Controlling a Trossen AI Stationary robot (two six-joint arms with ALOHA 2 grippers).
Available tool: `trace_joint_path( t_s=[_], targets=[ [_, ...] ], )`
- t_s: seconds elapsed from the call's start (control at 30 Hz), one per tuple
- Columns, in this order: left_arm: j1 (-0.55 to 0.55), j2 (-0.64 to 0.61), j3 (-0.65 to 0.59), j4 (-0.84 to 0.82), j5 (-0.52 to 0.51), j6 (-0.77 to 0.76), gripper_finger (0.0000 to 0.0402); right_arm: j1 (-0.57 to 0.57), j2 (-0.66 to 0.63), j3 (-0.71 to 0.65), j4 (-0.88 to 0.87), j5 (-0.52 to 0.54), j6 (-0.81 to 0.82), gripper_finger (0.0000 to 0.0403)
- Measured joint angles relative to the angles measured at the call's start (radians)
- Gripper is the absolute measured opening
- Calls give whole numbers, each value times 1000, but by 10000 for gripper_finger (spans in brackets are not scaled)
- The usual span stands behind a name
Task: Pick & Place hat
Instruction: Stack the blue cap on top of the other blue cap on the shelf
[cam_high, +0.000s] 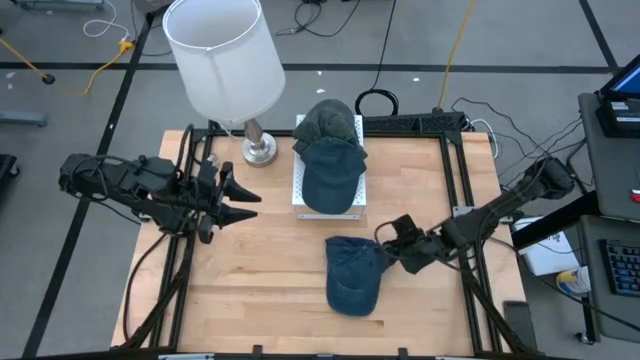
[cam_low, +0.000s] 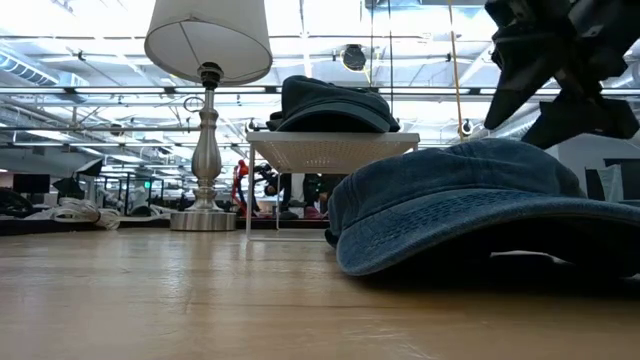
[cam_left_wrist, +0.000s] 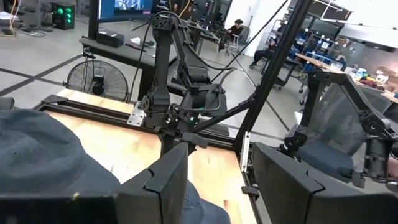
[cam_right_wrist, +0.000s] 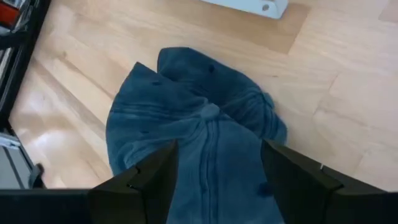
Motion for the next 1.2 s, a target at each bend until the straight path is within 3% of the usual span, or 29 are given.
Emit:
trace_joint_path(
  t_s=[0.1, 0.23, 0.53, 0.93, 1.07, 1.2],
  targets=[
    [0, 0, 0, -2, 0, -2, 184, -15, 0, 0, -1, -12, -32, 221],
    [0, 0, 0, -3, 0, -2, 184, -42, 8, 0, -22, -116, -76, 221],
    [0, 0, 0, -6, 2, -11, 184, -67, 12, 0, -17, -233, -184, 221],
    [0, 0, 0, -9, 8, -14, 184, -75, 84, 0, 15, -234, -277, 220],
    [0, 0, 0, -8, 8, -15, 184, -82, 128, 0, 26, -232, -297, 189],
    [0, 0, 0, -8, 7, -17, 184, -86, 166, 0, 47, -258, -310, 115]
  ],
)
